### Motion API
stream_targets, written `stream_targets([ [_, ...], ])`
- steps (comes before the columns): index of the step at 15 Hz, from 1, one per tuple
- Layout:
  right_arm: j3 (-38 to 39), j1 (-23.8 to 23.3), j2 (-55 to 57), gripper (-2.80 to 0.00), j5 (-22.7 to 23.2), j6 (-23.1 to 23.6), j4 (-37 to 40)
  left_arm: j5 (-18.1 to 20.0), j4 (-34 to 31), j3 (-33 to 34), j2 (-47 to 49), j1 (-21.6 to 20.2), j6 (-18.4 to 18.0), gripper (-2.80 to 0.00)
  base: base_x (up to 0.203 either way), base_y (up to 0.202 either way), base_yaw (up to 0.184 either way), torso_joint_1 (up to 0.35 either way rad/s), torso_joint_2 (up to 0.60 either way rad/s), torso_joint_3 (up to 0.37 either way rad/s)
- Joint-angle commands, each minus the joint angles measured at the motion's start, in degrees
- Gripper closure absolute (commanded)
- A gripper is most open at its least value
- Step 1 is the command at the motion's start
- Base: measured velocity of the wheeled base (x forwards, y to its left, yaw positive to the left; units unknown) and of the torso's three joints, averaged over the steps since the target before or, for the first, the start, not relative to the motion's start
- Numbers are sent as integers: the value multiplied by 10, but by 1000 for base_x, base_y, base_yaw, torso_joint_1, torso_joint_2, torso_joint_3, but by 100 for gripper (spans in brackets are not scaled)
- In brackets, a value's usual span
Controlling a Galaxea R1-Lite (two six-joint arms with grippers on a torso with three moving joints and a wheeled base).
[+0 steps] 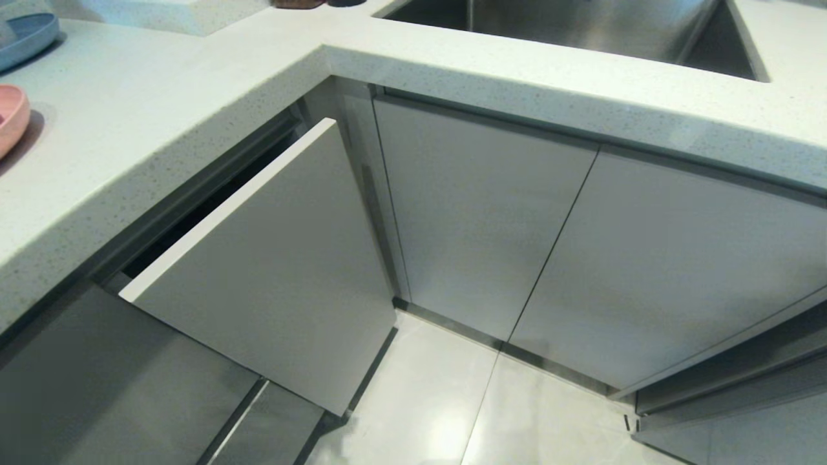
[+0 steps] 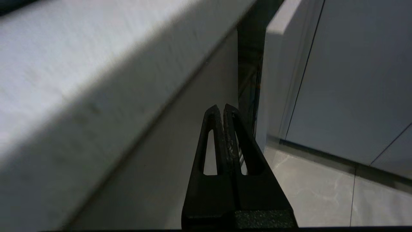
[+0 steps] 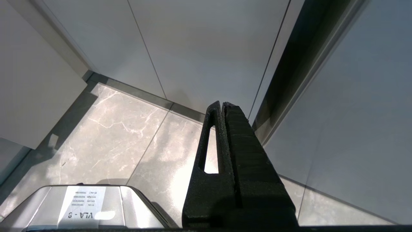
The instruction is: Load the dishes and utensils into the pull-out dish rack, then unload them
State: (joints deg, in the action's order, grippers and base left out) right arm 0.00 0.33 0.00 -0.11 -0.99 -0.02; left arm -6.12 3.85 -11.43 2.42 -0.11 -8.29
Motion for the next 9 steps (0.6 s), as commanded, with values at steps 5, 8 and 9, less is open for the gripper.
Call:
stream_targets([
  [5,1,0,0,0,0,0,-1,42,47,129,-23,1,36,0,0,0,0,0,0,0],
  [8,1,0,0,0,0,-1,-1,76,-5,127,-22,1,37,0,0,0,0,0,0,0],
  [9,1,0,0,0,0,0,-1,83,-32,120,-23,1,39,0,0,0,0,0,0,0],
])
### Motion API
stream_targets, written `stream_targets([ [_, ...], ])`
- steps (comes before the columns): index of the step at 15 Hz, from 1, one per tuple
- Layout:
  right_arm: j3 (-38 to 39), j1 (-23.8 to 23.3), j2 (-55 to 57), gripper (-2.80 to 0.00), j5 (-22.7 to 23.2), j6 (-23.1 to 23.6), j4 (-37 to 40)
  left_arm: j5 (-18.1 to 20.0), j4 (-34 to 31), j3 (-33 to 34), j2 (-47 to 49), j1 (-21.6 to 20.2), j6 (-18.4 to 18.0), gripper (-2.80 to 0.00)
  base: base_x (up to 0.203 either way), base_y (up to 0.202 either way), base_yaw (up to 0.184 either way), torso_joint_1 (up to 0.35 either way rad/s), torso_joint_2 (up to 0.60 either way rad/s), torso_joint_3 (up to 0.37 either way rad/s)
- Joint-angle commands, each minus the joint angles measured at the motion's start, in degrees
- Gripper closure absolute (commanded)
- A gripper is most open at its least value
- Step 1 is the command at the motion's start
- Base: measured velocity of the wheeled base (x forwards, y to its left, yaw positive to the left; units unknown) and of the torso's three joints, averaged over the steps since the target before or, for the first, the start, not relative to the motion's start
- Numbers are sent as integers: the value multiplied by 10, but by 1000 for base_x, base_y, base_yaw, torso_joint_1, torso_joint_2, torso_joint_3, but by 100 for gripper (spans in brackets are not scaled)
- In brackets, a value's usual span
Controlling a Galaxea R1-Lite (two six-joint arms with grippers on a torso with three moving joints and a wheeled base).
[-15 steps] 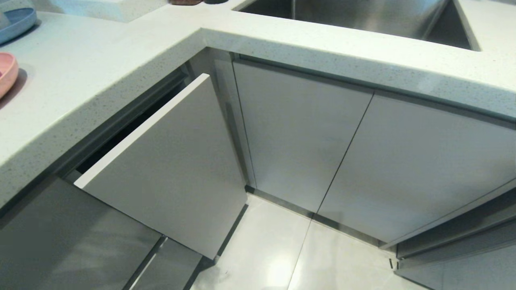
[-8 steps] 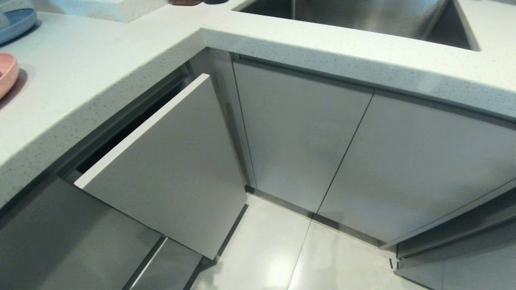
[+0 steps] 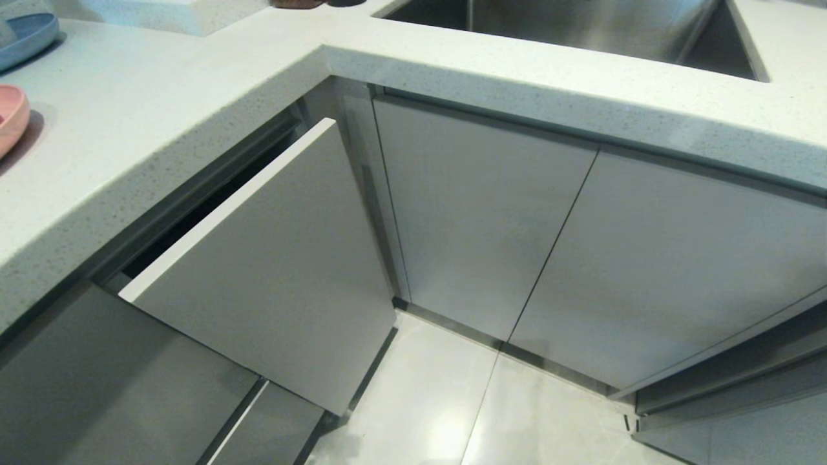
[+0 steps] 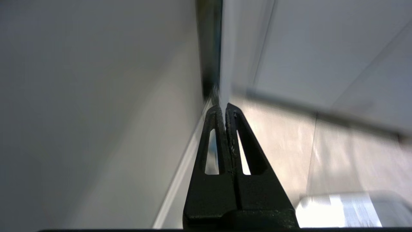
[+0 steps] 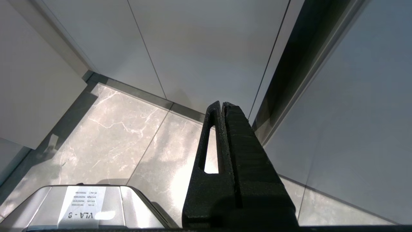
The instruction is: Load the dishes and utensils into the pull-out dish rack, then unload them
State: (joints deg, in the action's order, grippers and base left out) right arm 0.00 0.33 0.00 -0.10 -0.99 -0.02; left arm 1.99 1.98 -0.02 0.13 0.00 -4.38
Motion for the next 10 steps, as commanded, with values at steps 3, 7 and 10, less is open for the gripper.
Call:
stream_targets([
  [3,1,0,0,0,0,0,0,4,-15,5,0,0,11,0,0,0,0,0,0,0],
  [7,1,0,0,0,0,-1,-1,2,-14,6,0,0,18,0,0,0,0,0,0,0],
  [10,1,0,0,0,0,0,0,2,-14,6,0,0,18,0,0,0,0,0,0,0],
])
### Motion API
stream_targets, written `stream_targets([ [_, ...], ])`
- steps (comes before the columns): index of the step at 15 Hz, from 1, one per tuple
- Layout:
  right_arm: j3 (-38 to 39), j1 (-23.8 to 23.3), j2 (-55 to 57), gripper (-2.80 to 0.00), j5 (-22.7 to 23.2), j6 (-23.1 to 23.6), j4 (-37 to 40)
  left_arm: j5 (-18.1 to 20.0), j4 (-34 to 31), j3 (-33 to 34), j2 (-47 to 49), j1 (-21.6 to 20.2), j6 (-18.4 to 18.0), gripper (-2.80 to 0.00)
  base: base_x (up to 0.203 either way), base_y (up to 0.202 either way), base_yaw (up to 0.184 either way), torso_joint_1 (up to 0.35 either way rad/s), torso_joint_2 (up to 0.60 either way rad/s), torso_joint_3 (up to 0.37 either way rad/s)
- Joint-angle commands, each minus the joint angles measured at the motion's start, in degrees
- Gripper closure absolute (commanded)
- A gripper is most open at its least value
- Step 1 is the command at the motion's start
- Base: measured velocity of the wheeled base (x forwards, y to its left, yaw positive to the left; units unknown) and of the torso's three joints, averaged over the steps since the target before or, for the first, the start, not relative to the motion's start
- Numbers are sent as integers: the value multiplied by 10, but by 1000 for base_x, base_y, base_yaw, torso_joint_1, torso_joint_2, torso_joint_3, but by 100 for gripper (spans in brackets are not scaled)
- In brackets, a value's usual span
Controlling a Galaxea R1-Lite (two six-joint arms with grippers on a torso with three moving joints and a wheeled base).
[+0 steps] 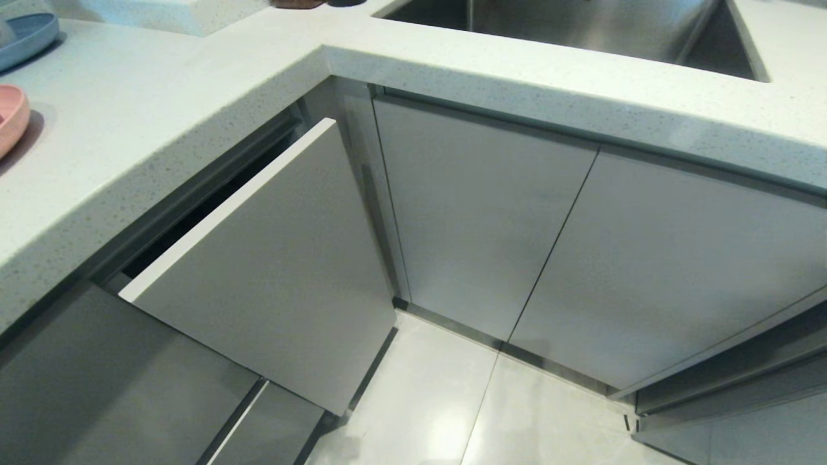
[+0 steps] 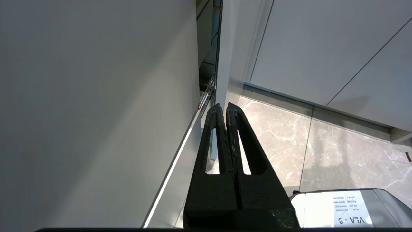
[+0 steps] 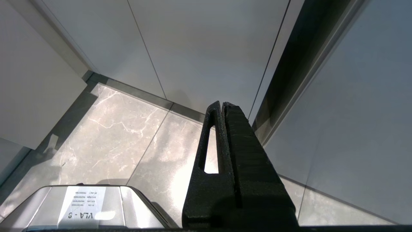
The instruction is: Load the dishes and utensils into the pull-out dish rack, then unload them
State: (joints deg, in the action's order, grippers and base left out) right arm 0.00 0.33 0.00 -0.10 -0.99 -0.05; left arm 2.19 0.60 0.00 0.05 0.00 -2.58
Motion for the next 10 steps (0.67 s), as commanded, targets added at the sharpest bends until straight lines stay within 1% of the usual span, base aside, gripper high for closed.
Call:
stream_targets([
  [1,1,0,0,0,0,0,0,0,0,5,1,0,-1,0,0,0,0,0,0,0],
  [2,1,0,0,0,0,0,0,0,0,5,1,0,0,0,0,0,0,0,0,0],
  [4,1,0,0,0,0,0,0,-1,0,5,1,0,0,0,0,0,0,2,2,112],
  [10,1,0,0,0,0,0,0,-1,0,6,1,0,2,0,0,0,0,2,5,192],
])
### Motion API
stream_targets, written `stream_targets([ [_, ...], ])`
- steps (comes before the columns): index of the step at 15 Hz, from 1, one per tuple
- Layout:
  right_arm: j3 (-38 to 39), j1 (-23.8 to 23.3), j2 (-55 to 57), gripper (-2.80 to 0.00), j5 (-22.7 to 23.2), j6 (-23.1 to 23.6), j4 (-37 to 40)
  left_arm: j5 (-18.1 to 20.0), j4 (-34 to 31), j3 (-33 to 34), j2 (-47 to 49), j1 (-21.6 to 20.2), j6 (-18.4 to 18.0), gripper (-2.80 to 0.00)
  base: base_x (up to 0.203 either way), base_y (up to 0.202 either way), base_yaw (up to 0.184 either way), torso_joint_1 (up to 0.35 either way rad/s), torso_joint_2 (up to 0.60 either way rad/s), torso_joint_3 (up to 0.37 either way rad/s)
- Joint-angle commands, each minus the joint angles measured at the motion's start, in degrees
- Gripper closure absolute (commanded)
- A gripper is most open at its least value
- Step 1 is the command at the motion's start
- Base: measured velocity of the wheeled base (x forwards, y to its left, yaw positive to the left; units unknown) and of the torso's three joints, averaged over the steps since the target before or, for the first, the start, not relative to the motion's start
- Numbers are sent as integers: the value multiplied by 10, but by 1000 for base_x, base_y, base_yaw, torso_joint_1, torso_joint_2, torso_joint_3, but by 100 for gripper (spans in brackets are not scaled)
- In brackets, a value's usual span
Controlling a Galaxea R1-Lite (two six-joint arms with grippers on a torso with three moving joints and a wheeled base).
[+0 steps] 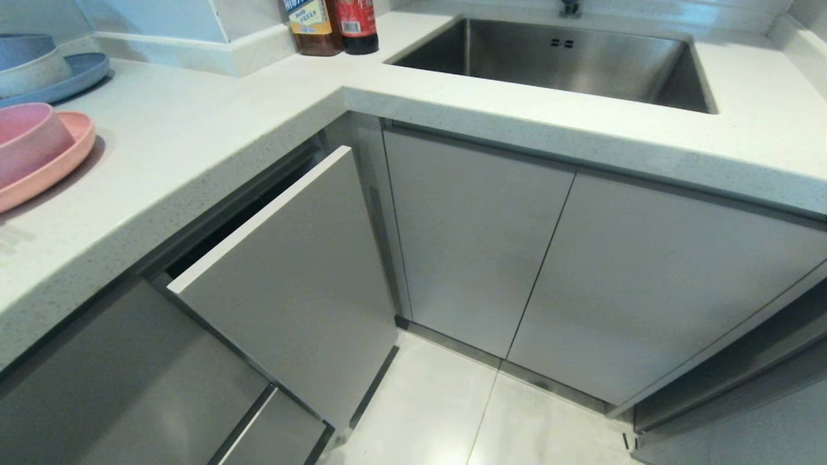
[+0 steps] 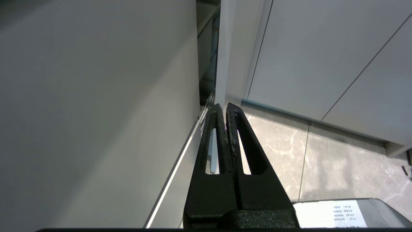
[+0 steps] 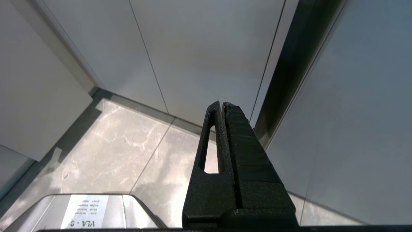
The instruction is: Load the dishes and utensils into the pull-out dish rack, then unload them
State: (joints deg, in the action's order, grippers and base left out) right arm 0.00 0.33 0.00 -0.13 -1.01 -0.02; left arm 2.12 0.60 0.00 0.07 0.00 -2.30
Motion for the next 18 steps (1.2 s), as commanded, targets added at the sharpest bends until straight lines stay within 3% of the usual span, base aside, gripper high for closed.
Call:
stream_targets([
  [1,1,0,0,0,0,0,0,0,0,5,1,0,-1,0,0,0,0,2,2,197],
  [18,1,0,0,0,0,0,-1,1,0,5,1,0,-2,0,0,0,0,2,1,204],
])
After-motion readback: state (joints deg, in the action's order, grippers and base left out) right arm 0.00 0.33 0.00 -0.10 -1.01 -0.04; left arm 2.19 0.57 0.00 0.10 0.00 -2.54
